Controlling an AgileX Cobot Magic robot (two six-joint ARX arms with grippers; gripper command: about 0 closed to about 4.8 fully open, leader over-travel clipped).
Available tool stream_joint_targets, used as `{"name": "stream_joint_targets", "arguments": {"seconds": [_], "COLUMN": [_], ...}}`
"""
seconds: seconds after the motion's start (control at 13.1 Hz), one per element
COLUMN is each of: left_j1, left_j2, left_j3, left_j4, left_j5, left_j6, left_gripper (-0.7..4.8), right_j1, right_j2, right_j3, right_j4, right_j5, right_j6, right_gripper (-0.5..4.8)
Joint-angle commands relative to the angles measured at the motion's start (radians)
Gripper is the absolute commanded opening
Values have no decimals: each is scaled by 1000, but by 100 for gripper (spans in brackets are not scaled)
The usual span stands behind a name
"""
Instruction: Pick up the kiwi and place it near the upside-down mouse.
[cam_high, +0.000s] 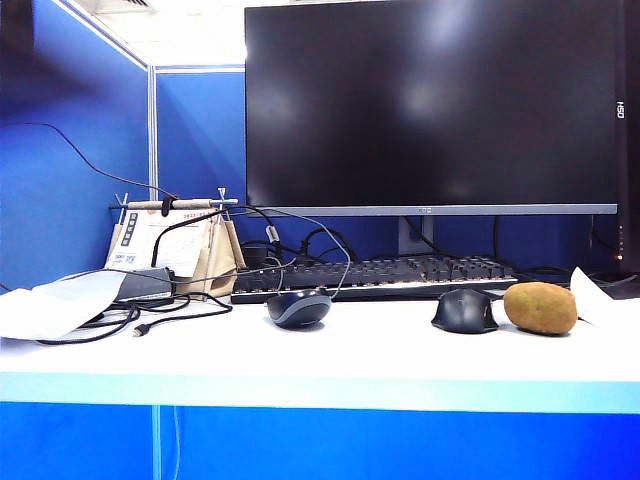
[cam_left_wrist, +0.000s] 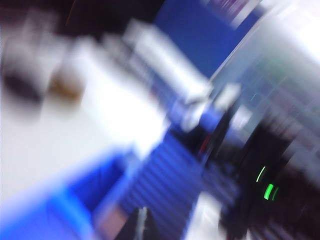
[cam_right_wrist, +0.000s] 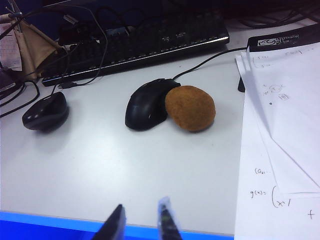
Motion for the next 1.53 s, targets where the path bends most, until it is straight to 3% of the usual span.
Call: {"name": "stream_joint_targets", "arguments": {"seconds": [0.08, 0.15, 0.23, 0.31, 0.53, 0.61, 0.84, 0.92, 0.99, 1.07, 1.15, 1.22, 1.3, 1.38, 1.53], "left_j1": [0, 0, 0, 1, 0, 0, 0, 0, 0, 0, 0, 0, 0, 0, 0], "left_j2": [-2, 10, 37, 71, 166, 178, 178, 178, 178, 178, 177, 177, 177, 177, 178], "left_j3": [204, 266, 291, 300, 309, 309, 309, 309, 309, 309, 309, 309, 309, 309, 307], "left_j4": [-188, -355, -432, -476, -534, -533, -527, -525, -513, -509, -509, -509, -510, -517, -534], "left_j5": [-121, -247, -323, -328, -193, -191, -169, -168, -168, -167, -142, -123, -123, -103, -101], "left_j6": [194, 307, 333, 321, 319, 319, 336, 338, 337, 335, 333, 334, 334, 333, 337], "left_gripper": [-1, -1, -1, -1, -1, -1, -1, -1, -1, -1, -1, -1, -1, -1, -1], "right_j1": [1, 5, 4, 4, 4, 4, 3, 2, -3, -48, -123, -257, -326, -512, -608], "right_j2": [-1, -1, -1, -1, -1, -1, 18, 161, 332, 531, 646, 779, 831, 966, 1093], "right_j3": [0, 0, 0, 1, 2, 2, 80, 243, 390, 554, 639, 727, 755, 800, 801], "right_j4": [54, 86, 118, 136, 213, 268, 279, 279, 287, 292, 315, 318, 318, 334, 376], "right_j5": [-14, -15, -14, -14, -10, -28, -27, -18, -39, -199, -359, -578, -682, -931, -955], "right_j6": [33, 32, 32, 32, 25, 25, -40, -224, -312, -396, -393, -338, -307, -245, -266], "right_gripper": [95, 95, 95, 95, 132, 285, 297, 297, 311, 311, 311, 312, 312, 325, 325]}}
